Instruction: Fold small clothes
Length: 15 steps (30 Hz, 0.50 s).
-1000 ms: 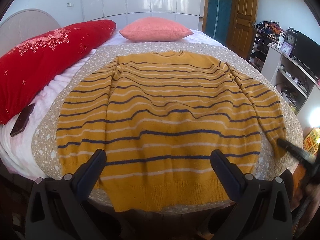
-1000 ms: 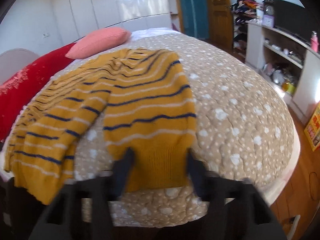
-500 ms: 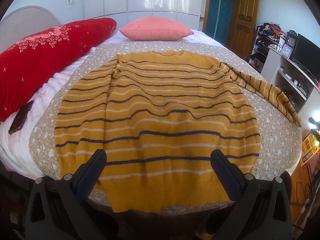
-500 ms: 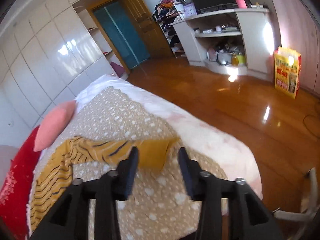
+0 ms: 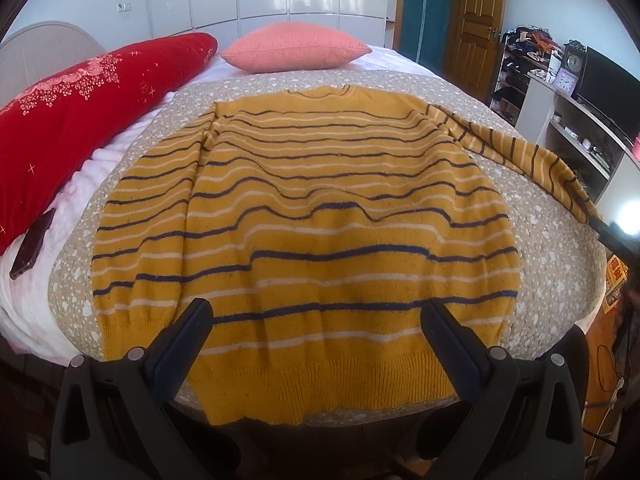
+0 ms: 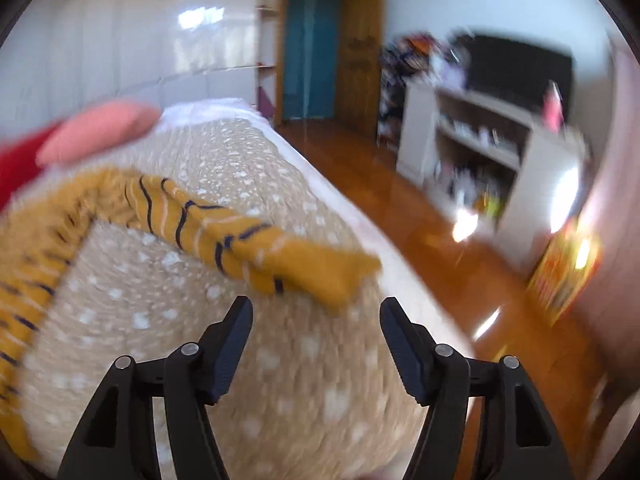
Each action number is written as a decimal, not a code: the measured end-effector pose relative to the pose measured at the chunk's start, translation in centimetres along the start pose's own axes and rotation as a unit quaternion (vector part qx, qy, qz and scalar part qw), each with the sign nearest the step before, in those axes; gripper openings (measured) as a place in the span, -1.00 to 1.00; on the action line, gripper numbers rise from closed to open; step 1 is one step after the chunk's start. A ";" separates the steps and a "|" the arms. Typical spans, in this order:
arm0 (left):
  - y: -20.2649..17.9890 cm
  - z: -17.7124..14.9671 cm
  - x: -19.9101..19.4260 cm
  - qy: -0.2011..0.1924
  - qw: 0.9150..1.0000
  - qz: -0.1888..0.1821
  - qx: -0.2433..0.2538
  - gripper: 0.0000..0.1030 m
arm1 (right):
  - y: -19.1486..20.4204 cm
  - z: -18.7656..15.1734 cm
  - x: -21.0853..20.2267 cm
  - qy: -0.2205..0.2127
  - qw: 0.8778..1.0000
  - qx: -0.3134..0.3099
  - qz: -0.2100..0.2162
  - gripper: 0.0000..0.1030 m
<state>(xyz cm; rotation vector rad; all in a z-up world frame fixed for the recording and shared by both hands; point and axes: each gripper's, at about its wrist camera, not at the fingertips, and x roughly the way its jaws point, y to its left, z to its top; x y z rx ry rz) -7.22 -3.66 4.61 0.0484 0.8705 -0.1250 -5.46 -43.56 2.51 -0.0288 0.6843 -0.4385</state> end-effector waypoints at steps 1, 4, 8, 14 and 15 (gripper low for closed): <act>0.0 -0.1 0.2 0.003 1.000 0.000 0.000 1.00 | 0.3 0.2 0.5 0.002 1.000 -0.015 -0.003 0.38; 0.1 -0.1 0.4 0.008 1.000 -0.003 0.000 1.00 | 0.4 1.3 2.5 0.048 0.997 -0.036 0.039 -0.75; 0.9 0.0 -0.1 0.000 1.000 -0.006 -0.013 1.00 | -3.8 5.3 -0.4 0.041 0.981 0.072 0.173 -0.90; 4.8 0.7 -1.5 -0.019 0.998 -0.009 -0.060 1.00 | -12.9 10.6 -3.8 0.021 0.945 0.230 0.232 -0.90; 6.0 0.8 -1.9 -0.025 0.997 -0.005 -0.074 1.00 | -13.3 11.1 -3.4 0.031 0.935 0.254 0.244 -0.90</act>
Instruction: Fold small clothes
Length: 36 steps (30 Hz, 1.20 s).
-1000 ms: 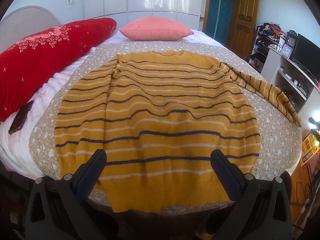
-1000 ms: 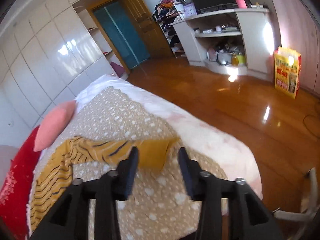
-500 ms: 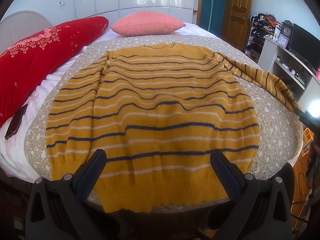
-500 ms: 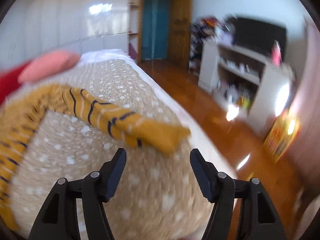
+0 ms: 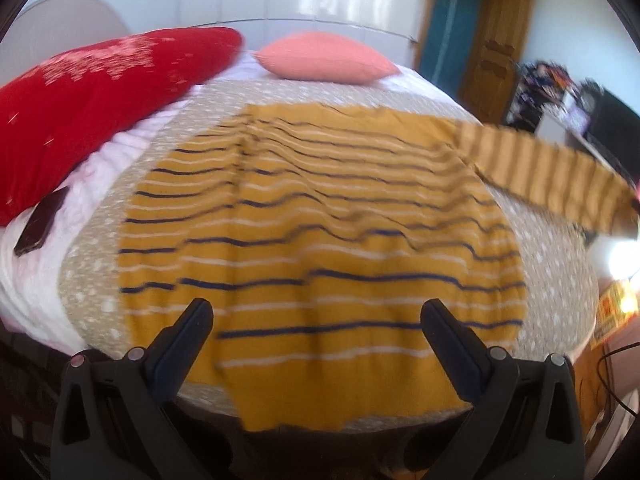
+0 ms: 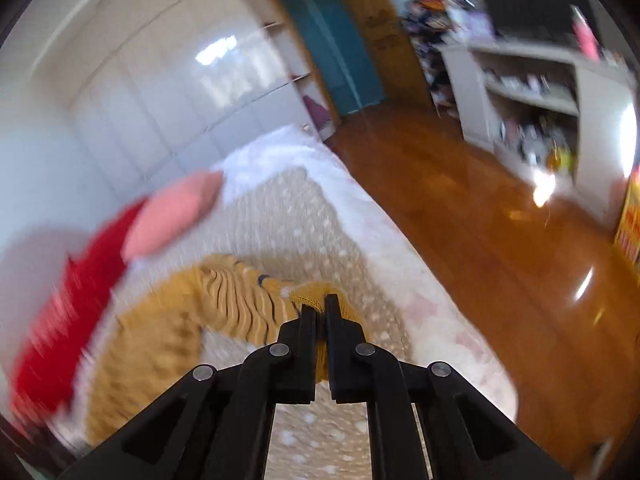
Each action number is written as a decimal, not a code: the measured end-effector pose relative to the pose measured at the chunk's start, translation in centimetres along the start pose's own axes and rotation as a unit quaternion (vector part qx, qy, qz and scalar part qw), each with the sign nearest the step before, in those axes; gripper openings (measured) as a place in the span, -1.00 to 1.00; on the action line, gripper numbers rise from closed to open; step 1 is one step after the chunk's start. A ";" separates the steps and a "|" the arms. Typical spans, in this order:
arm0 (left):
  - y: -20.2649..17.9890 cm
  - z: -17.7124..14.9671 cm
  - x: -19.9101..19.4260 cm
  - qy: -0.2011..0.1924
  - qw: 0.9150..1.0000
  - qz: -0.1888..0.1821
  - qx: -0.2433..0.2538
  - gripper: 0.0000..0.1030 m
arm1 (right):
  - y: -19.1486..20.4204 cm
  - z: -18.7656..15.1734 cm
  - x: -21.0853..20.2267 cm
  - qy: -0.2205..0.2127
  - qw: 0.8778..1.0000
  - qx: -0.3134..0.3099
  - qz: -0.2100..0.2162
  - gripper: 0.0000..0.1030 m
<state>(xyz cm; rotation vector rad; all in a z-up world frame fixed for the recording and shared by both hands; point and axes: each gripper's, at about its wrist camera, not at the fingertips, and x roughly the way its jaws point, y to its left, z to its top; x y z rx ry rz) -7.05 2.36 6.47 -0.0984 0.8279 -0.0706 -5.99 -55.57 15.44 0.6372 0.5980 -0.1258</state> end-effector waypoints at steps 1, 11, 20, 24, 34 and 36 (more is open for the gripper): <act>0.8 0.2 -0.2 -0.003 1.000 0.001 -0.010 1.00 | -0.1 0.2 0.5 0.019 0.999 0.029 0.009 -0.90; 10.1 0.9 -2.3 -0.042 0.994 0.052 -0.081 1.00 | 14.7 -4.4 15.5 0.186 0.975 0.009 0.119 -0.90; 16.9 -1.1 -1.8 -0.045 0.988 0.059 -0.134 1.00 | 37.1 -10.8 28.7 0.236 0.927 0.005 0.290 -0.90; 19.4 -1.8 -1.5 -0.044 0.984 0.060 -0.161 1.00 | 44.1 -15.8 34.3 0.268 0.928 -0.035 0.255 -0.83; 25.8 -4.6 -2.2 -0.044 0.965 0.090 -0.243 1.00 | 50.6 -24.9 36.9 0.307 0.903 -0.229 0.195 -0.24; 26.5 -5.0 -2.4 -0.045 0.962 0.091 -0.255 1.00 | 50.4 -25.8 33.7 0.325 0.883 -0.256 0.221 -0.24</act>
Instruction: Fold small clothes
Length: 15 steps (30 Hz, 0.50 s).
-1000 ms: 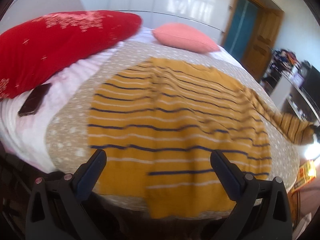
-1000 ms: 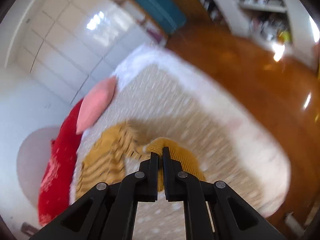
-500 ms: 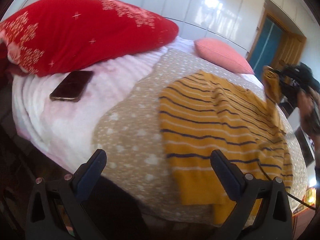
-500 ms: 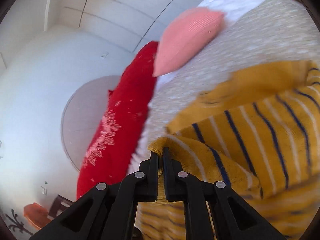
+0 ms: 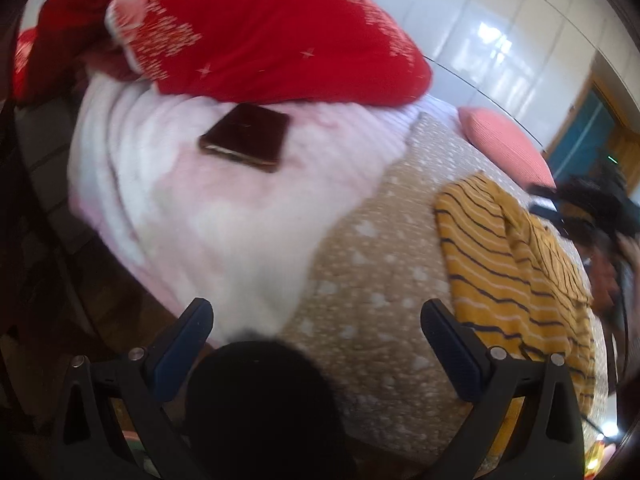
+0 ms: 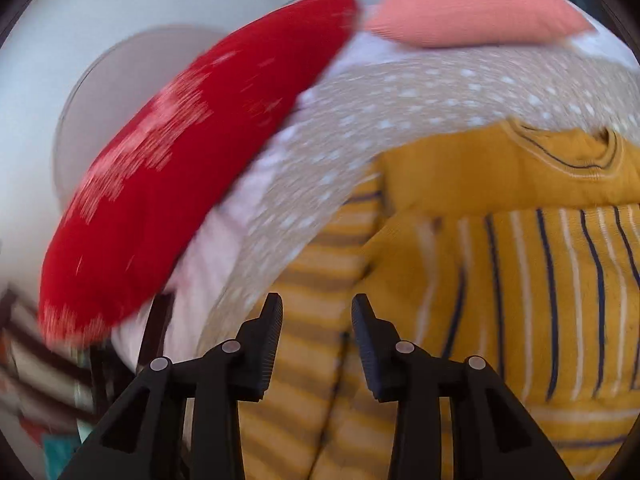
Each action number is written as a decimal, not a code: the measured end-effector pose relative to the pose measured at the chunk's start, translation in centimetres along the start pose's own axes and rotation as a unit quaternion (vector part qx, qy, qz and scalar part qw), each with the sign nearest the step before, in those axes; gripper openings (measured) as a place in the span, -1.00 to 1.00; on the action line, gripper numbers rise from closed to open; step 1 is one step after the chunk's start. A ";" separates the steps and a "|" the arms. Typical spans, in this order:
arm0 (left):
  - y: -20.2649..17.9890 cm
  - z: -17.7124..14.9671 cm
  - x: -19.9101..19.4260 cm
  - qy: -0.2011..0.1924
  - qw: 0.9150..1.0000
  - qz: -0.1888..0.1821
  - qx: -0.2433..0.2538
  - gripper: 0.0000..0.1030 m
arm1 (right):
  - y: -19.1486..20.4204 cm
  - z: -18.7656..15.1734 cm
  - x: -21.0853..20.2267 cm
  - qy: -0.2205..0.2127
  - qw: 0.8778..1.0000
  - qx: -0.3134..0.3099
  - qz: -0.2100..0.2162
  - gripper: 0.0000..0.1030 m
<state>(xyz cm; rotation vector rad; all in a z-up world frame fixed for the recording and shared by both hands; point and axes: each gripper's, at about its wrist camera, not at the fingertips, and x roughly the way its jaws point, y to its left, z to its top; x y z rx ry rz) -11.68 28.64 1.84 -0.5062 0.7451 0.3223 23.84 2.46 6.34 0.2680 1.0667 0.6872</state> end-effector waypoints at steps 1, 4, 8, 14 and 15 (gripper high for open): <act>0.3 0.0 -0.1 -0.002 1.000 0.000 -0.004 1.00 | 0.8 -1.6 -0.7 0.018 1.000 -0.013 0.017 -0.24; 0.2 -0.2 -0.7 -0.008 1.000 -0.002 -0.005 1.00 | 2.2 -6.0 -0.9 0.056 0.997 -0.031 0.033 -0.23; -0.8 -0.6 -1.8 -0.018 1.000 -0.011 0.012 1.00 | 2.5 -11.5 0.1 0.089 0.995 -0.042 0.009 -0.22; -1.8 -1.0 -3.1 -0.025 0.999 -0.030 0.022 1.00 | 3.3 -15.1 0.3 0.075 0.994 -0.069 -0.041 -0.18; -1.9 -1.1 -3.2 -0.026 0.999 -0.032 0.023 1.00 | 3.7 -15.2 0.3 0.072 0.994 -0.074 -0.037 -0.19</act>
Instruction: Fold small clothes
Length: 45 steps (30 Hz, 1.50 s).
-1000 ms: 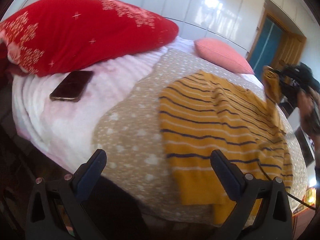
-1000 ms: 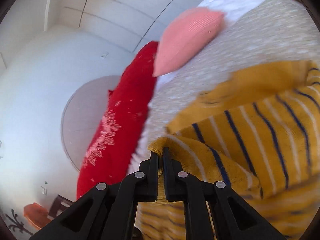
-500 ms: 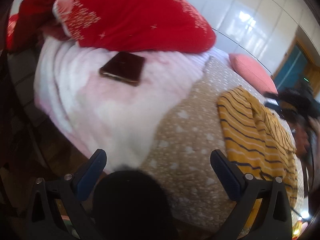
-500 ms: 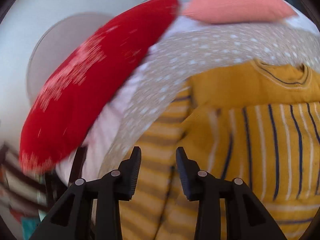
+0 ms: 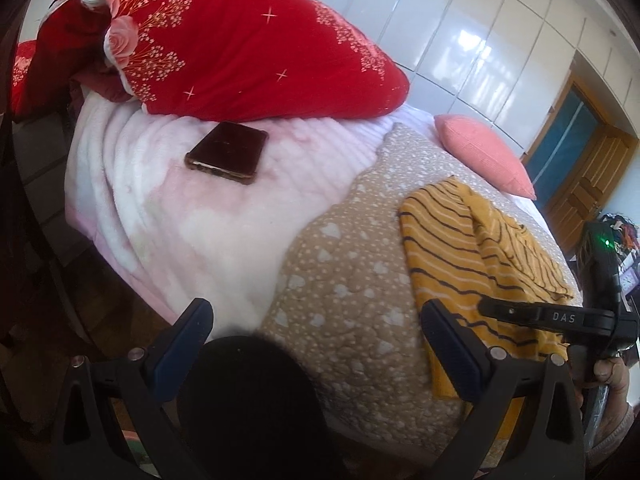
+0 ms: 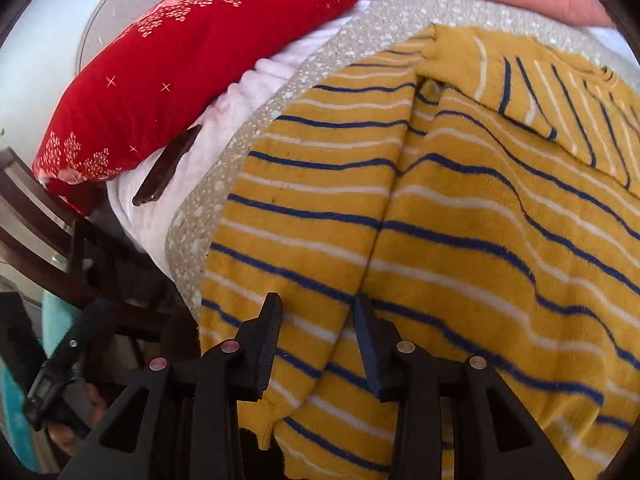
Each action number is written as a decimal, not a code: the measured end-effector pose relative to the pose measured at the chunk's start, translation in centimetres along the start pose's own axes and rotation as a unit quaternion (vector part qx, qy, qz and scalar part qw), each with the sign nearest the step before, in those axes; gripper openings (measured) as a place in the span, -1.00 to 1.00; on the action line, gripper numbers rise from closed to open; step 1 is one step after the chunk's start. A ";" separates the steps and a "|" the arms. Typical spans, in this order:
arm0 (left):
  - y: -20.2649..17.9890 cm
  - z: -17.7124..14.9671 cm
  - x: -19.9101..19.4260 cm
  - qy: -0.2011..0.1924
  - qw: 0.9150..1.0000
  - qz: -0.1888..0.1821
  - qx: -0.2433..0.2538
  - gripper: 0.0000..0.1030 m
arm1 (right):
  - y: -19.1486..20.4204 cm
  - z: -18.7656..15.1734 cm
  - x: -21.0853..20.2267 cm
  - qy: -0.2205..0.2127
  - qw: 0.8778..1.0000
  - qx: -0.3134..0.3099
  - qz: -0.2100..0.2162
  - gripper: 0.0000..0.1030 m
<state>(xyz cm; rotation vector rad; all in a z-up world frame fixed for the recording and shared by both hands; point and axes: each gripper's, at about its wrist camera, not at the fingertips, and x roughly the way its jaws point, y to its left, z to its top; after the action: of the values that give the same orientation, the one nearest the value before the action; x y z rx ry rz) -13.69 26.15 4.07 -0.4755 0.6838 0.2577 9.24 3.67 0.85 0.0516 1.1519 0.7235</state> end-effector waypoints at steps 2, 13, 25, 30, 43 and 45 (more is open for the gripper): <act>-0.2 0.0 -0.2 -0.002 1.000 -0.005 0.002 1.00 | 1.2 -0.1 0.1 0.000 1.000 -0.010 0.010 -0.19; 0.0 -0.3 -0.4 0.001 1.000 -0.020 -0.002 1.00 | 4.8 -1.3 1.4 0.014 0.997 -0.069 -0.030 -0.79; -2.6 2.5 -2.6 -0.034 0.999 -0.005 0.042 1.00 | 9.6 14.0 -10.1 -0.089 0.969 -0.206 -0.109 -0.86; -5.7 2.4 -1.3 -0.020 0.997 -0.014 0.077 1.00 | 3.3 12.9 -16.4 -0.109 0.964 -0.191 -0.149 -0.85; -15.2 1.6 2.0 0.006 0.985 -0.037 0.167 1.00 | -23.1 7.3 -20.0 -0.112 0.950 0.080 -0.281 -0.34; -16.3 1.7 2.8 0.010 0.983 -0.034 0.178 1.00 | -24.4 6.1 -22.1 -0.157 0.948 0.119 -0.251 -0.32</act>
<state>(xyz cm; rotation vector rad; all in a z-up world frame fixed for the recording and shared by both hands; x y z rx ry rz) -4.49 13.15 8.87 -0.1589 0.7138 0.0630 21.81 -25.31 11.85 0.0701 0.8853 0.1137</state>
